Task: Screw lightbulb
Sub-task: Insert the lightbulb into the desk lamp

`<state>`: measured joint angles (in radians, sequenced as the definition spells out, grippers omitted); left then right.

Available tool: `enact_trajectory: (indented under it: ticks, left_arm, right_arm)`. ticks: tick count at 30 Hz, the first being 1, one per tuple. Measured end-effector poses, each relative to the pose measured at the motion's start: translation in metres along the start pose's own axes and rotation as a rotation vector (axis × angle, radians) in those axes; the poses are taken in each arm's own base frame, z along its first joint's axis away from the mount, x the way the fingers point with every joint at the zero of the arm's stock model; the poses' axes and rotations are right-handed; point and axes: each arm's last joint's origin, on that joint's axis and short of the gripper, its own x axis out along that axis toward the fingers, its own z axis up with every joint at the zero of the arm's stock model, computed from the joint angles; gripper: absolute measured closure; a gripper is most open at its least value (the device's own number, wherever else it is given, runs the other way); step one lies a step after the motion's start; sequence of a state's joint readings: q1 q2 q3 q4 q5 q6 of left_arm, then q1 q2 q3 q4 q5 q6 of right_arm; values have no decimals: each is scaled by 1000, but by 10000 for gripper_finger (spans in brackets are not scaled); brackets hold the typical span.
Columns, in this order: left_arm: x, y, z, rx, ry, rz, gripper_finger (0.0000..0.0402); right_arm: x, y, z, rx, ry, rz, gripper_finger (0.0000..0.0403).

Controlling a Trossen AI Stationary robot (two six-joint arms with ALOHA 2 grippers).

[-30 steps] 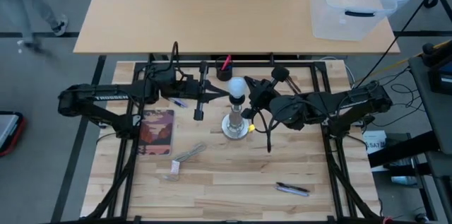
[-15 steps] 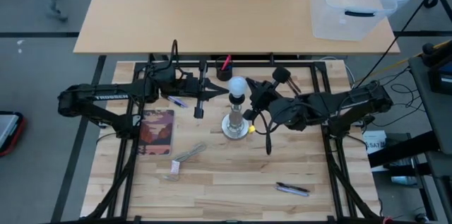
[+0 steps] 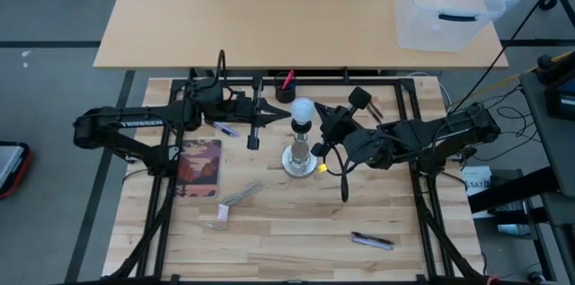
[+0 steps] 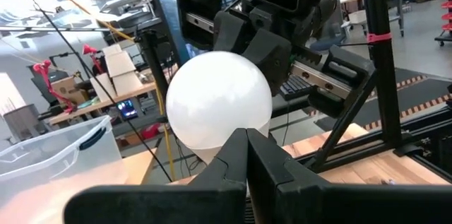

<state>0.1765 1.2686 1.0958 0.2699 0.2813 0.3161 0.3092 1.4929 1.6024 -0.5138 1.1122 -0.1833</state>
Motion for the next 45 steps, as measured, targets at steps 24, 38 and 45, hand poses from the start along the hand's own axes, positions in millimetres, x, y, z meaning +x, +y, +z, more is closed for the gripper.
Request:
enact_trajectory:
  ticks: [24,38,45]
  left_arm:
    - [11,12,-23,-37,67,46,402]
    - [-26,17,8,-19,24,6,402]
    - [-16,-2,8,-10,4,-119,402]
  right_arm:
    - [-11,14,-1,-10,-16,70,403]
    - [-18,18,-14,6,49,86,403]
    - [-7,10,-10,1,44,9,403]
